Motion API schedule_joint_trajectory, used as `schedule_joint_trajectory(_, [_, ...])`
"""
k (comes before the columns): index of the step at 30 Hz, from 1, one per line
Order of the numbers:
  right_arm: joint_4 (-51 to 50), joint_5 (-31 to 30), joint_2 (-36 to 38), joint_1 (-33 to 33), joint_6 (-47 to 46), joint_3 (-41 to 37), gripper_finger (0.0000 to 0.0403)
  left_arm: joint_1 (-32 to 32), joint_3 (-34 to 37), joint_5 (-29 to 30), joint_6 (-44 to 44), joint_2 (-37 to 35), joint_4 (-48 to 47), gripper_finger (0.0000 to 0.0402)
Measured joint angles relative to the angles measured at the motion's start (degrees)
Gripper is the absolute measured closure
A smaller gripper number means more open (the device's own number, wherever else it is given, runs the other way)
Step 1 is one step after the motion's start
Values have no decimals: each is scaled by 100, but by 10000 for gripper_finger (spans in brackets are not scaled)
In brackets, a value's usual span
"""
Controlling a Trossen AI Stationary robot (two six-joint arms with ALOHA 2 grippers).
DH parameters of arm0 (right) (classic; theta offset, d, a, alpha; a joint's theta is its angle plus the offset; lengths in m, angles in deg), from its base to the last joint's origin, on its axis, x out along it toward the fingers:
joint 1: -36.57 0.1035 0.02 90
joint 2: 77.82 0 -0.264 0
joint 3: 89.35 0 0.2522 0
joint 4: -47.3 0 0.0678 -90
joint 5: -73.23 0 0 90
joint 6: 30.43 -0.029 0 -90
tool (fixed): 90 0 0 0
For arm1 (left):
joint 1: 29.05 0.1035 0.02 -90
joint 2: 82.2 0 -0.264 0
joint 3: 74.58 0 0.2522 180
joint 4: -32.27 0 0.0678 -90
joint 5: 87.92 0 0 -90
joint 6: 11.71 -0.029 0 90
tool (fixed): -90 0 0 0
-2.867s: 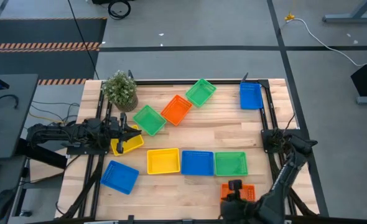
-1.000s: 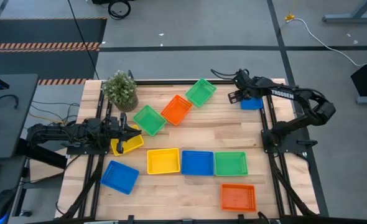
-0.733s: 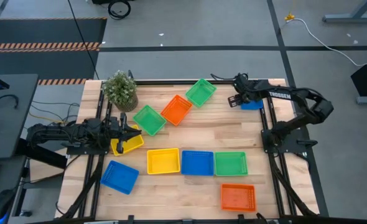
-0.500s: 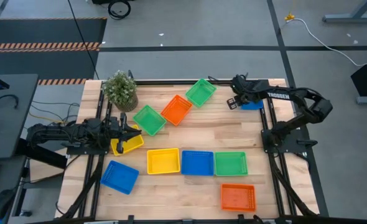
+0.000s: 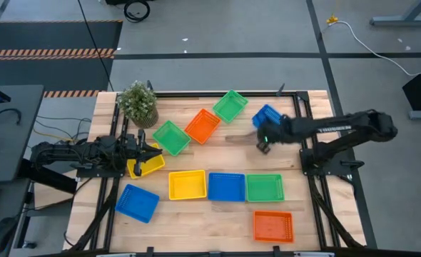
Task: Stack baskets by color
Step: Stack the top right blue bin on top of the bottom right blue bin
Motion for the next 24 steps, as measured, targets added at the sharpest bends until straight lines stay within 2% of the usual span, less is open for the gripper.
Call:
schedule_joint_trajectory(4, [109, -359, -42, 1634, -613, 521, 394, -1, 0, -1, 0, -1, 0, 367])
schedule_joint_trajectory(9, [975, -549, -753, 3045, -335, 1313, 394, -1, 0, -1, -2, 2, 0, 372])
schedule_joint_trajectory(13, [1159, -366, -1684, 3494, -287, 2102, 394, 1, 0, -1, -2, 2, 0, 367])
schedule_joint_trajectory(18, [1077, 166, -2934, 3719, 13, 3278, 394, -1, 0, -1, -2, 0, 0, 363])
schedule_joint_trajectory(21, [529, 230, -3557, 3788, 53, 4012, 394, -1, 0, -1, -2, -1, 0, 366])
schedule_joint_trajectory(24, [-412, 9, -4005, 3836, -44, 4624, 394, -1, 0, -1, -2, 0, 0, 371])
